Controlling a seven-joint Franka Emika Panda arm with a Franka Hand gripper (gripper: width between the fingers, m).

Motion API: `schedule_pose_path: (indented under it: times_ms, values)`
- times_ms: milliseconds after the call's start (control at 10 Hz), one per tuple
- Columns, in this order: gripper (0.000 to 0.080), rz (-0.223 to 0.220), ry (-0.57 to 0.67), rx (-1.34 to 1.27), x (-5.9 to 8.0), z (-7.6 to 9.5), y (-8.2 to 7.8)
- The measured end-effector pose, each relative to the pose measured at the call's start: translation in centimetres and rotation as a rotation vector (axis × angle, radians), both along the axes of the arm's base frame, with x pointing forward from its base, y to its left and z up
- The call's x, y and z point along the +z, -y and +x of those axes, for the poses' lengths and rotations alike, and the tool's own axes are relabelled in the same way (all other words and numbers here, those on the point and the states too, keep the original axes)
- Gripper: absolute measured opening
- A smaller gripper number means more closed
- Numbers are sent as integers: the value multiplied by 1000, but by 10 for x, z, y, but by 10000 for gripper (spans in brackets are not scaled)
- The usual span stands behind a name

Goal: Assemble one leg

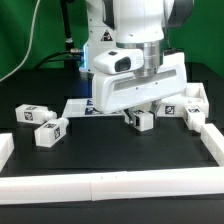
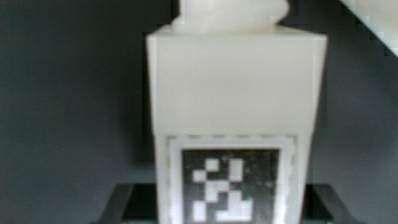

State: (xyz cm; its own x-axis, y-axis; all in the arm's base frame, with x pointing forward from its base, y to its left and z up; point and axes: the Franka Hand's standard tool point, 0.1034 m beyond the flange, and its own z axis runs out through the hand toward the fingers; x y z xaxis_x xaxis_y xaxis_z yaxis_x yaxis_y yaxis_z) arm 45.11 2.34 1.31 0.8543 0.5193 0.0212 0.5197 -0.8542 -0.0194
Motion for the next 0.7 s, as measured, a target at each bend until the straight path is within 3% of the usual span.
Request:
schedule_pose_path:
  times_ms: [200,600,700]
  values:
    - [284,-7,11,51,6,1,30]
    - [284,-18,-17,48,2,-36,77]
    - [284,-18,-20,41,-1,-39,79]
